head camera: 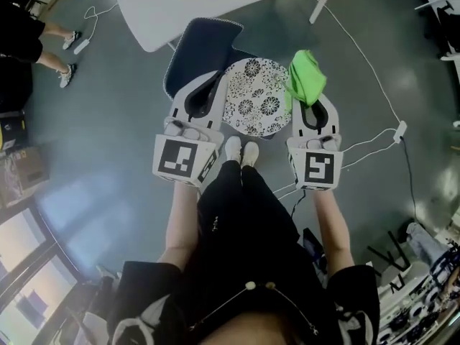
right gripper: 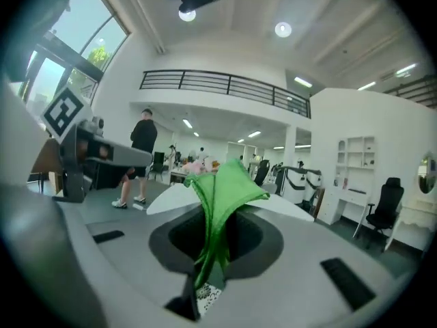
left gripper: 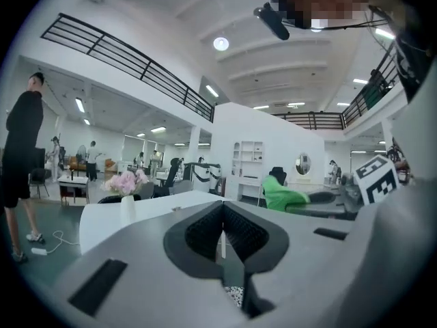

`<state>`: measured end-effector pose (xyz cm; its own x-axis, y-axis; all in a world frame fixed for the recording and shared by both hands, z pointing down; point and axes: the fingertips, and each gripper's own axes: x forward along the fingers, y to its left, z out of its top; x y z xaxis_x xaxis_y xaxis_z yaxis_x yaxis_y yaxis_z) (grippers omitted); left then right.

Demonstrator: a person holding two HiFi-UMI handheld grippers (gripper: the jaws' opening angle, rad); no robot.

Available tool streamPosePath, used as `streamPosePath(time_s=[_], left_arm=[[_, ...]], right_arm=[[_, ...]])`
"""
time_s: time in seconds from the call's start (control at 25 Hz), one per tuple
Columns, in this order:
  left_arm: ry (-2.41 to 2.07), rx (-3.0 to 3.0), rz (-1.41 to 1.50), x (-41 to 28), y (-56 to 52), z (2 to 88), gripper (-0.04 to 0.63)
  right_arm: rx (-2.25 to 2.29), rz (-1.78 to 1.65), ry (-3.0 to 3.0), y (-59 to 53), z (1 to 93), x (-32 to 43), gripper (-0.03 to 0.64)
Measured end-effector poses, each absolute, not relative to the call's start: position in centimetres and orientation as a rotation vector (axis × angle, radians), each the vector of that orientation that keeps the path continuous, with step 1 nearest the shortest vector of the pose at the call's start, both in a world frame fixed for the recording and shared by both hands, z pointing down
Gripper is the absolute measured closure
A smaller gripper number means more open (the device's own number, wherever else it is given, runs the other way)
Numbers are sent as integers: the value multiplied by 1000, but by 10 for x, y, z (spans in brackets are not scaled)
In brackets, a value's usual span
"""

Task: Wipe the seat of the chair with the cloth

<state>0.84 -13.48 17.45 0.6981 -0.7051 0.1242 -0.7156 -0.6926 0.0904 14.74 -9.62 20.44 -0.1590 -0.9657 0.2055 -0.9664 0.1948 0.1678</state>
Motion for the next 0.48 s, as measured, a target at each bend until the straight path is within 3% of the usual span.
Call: streamPosePath(time_s=[0.48], left_arm=[[-1169, 3013, -13, 30, -122, 56, 591]], right_arm=[[1994, -235, -2429, -66, 27, 154, 567]])
